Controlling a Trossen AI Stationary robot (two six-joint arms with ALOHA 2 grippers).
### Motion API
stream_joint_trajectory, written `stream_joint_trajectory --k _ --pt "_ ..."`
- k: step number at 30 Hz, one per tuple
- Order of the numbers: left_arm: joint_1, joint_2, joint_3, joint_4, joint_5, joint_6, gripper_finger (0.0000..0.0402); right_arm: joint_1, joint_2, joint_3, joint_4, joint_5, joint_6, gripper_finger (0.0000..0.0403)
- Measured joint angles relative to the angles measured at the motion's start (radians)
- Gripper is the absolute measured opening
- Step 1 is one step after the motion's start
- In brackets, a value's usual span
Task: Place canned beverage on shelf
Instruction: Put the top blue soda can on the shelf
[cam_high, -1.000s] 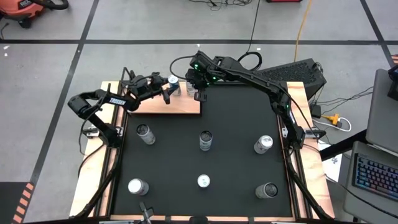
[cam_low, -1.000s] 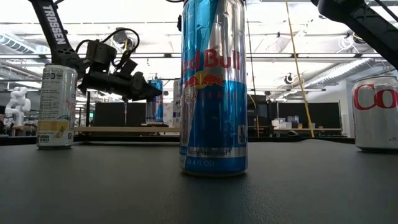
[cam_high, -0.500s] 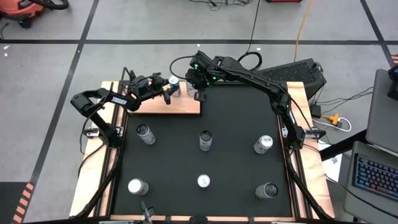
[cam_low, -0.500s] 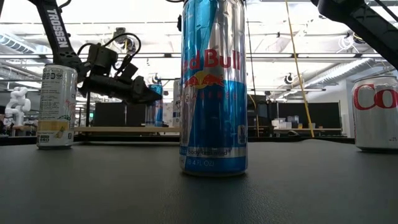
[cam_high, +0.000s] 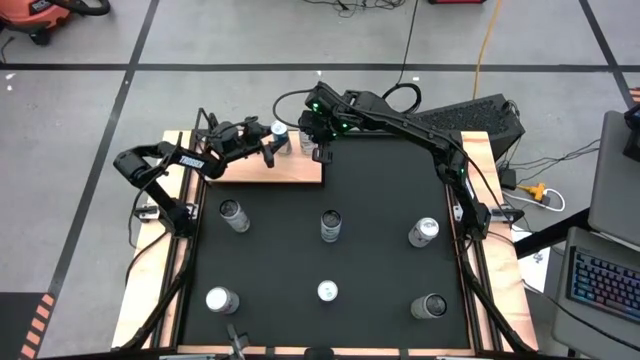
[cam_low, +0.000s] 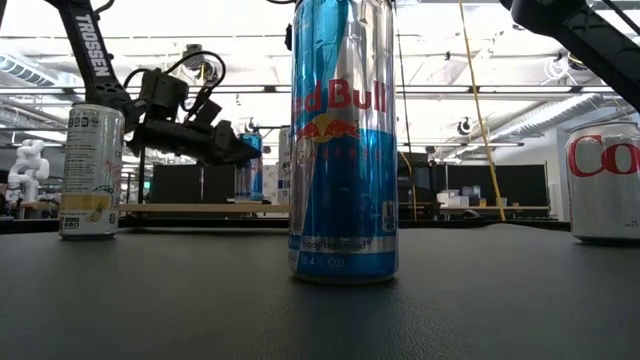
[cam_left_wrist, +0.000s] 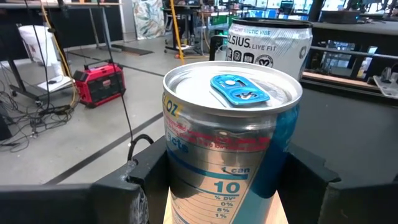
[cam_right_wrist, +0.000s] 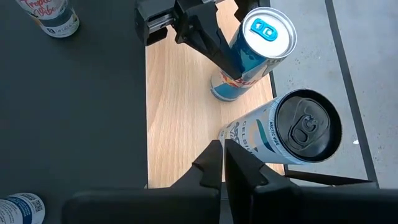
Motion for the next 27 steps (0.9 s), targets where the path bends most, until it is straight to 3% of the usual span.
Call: stream_joint_trajectory --k 27 --pt "0.000 0.000 0.000 -0.008 0.050 0.001 0.0258 0.000 0.000 0.000 0.000 0.000 0.000 0.0000"
